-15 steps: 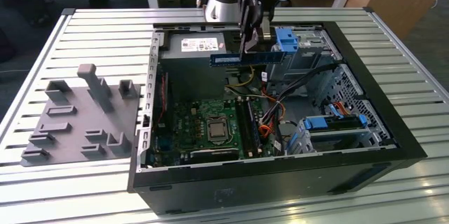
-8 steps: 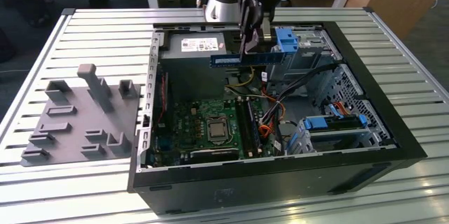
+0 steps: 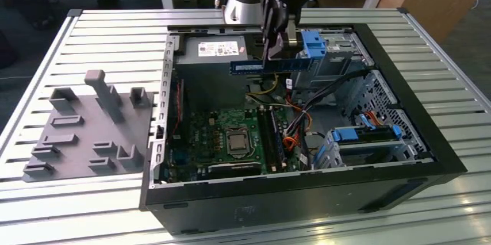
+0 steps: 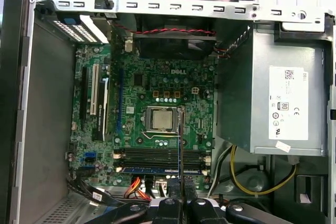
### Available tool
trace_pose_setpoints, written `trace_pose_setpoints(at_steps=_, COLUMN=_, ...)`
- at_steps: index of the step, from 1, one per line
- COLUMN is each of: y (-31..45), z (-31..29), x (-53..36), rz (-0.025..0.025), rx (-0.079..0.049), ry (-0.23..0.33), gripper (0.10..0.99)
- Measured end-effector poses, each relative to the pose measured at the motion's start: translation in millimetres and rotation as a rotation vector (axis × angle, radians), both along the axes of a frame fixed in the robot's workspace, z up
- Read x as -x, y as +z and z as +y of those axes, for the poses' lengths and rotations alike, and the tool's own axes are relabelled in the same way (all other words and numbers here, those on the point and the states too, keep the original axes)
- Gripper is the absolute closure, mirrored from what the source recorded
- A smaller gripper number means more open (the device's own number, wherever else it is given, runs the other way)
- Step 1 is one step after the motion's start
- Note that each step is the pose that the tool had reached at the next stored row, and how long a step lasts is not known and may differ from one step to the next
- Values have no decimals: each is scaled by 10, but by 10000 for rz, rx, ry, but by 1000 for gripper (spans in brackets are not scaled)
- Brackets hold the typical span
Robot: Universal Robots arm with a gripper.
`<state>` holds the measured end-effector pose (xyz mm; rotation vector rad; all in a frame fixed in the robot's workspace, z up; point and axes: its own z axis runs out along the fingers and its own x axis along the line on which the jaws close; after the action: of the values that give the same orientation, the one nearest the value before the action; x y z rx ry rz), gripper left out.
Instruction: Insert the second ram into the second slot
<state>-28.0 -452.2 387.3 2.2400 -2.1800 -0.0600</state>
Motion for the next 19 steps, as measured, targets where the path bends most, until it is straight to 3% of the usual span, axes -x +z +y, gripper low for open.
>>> trace_pose_setpoints(at_steps=19, y=0, z=-55, x=0, rz=0, rx=0, ry=0, gripper=949)
